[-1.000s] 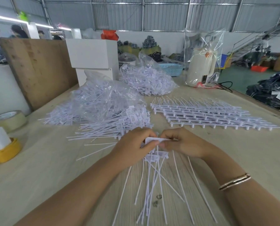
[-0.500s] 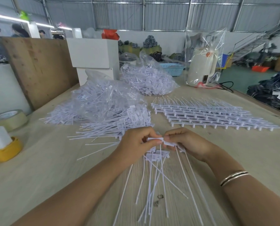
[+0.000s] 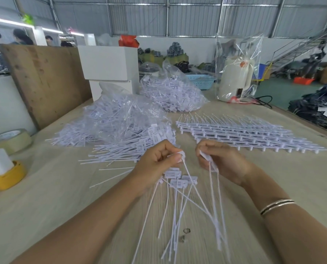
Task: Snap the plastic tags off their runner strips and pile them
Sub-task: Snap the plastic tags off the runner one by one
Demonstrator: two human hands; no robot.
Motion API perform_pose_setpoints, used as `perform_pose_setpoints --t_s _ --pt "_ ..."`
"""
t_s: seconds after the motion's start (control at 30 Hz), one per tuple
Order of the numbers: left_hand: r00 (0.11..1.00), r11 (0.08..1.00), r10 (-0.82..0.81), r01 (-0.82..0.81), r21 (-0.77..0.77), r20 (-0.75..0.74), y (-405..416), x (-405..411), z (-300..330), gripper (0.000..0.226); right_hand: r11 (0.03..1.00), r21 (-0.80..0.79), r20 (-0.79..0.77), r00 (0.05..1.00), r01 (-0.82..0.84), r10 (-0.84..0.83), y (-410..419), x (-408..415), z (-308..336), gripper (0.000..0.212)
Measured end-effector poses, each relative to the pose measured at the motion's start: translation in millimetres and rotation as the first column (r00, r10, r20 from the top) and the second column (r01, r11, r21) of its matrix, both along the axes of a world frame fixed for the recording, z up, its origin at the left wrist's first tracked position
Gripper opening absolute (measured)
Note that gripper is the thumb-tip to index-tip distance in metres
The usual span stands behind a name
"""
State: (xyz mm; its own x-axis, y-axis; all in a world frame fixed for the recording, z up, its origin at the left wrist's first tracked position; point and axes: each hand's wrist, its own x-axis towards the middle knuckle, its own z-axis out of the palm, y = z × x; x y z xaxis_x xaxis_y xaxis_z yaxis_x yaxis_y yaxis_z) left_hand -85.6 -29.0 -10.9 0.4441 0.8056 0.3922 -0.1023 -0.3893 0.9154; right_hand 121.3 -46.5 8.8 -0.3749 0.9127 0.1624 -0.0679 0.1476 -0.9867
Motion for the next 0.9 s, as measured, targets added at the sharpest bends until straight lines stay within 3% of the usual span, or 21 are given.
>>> perform_pose_setpoints --t_s 0.1,0.2,0.37,0.5,0.6,0.73,0.87,0.9 --pt "0.954 0.973 0.175 -0.13 0.191 -0.244 4 -2 -2 0.016 0.998 0.013 0.262 0.963 0.066 -0.067 2 -5 -3 0.028" --pt "0.892 0.911 0.285 -0.138 0.389 -0.351 7 -2 -5 0.021 0.999 0.026 0.352 0.935 0.045 -0.051 2 -9 -6 0.033" --pt "0.864 0.902 0.324 -0.16 0.4 -0.385 6 -3 -4 0.017 0.981 0.162 0.279 0.948 0.111 -0.154 1 -10 -8 0.08" --pt "0.893 0.928 0.289 -0.174 0.328 -0.346 5 -3 -4 0.019 0.97 0.241 0.28 0.956 0.02 -0.09 -2 -6 -5 0.09" --pt "0.913 0.941 0.228 -0.116 0.319 -0.339 4 -1 -2 0.04 0.962 0.269 0.358 0.932 -0.051 -0.051 -5 -15 -6 0.095" --pt "0.873 0.917 0.242 -0.064 0.393 -0.423 3 1 -5 0.035 0.97 0.237 0.358 0.933 -0.045 -0.045 -10 -21 -3 0.078" --pt "0.896 0.911 0.295 -0.158 0.381 -0.333 5 -3 -4 0.038 0.976 0.212 0.521 0.84 0.048 -0.154 -12 -15 5 0.004" --pt "0.895 0.909 0.29 -0.147 0.391 -0.339 4 -4 -3 0.038 0.983 0.178 0.55 0.825 0.037 -0.131 -12 -15 3 0.016"
